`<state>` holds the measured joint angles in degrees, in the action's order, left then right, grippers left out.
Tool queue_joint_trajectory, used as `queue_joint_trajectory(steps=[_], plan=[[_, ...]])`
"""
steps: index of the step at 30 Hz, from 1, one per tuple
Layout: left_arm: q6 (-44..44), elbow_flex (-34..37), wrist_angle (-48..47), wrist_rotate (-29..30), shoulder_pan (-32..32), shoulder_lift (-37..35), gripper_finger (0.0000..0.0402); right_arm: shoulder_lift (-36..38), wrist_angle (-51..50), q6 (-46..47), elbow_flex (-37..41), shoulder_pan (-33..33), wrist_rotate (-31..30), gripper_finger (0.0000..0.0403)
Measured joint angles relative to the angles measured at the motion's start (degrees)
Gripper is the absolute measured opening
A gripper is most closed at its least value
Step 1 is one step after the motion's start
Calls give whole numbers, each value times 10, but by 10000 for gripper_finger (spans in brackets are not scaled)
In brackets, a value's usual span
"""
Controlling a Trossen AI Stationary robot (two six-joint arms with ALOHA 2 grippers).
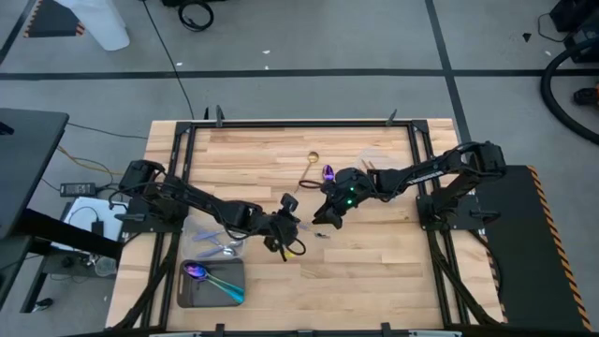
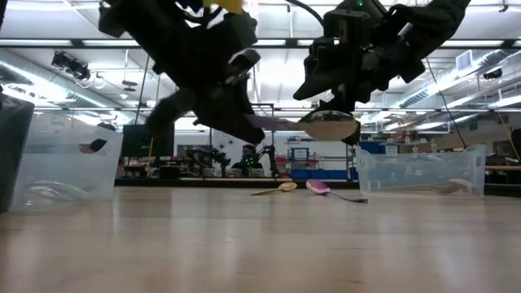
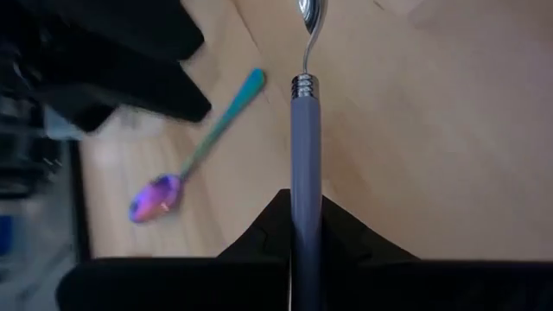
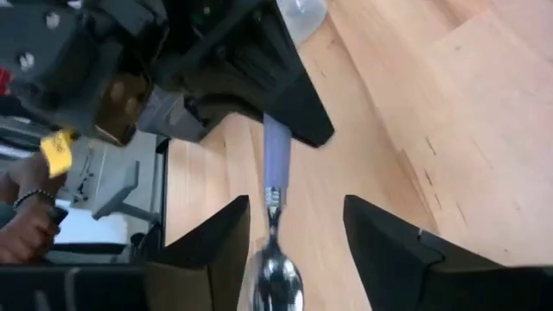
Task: Sort silverware by color (type)
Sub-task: Put the purple spoon into the bottom transparent bin
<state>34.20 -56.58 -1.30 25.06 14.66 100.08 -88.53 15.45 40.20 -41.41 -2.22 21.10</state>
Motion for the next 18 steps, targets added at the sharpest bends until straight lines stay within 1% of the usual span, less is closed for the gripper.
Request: queue_joint_trajectory(steps=[3,10,15,18], plan=[[-53,0,-27,-8,4,-12,29,0,-11,-22,0,-13,11,199],[-187,0,-92,-25,10,-58,29,0,-27,-75,0,-41,11,199],[-308,0,-160,-25,21,-103,29,0,-28,-106,0,-57,10,199],[-383,0,-213,-24,32,-129,29,0,-30,-127,0,-63,-2,199]])
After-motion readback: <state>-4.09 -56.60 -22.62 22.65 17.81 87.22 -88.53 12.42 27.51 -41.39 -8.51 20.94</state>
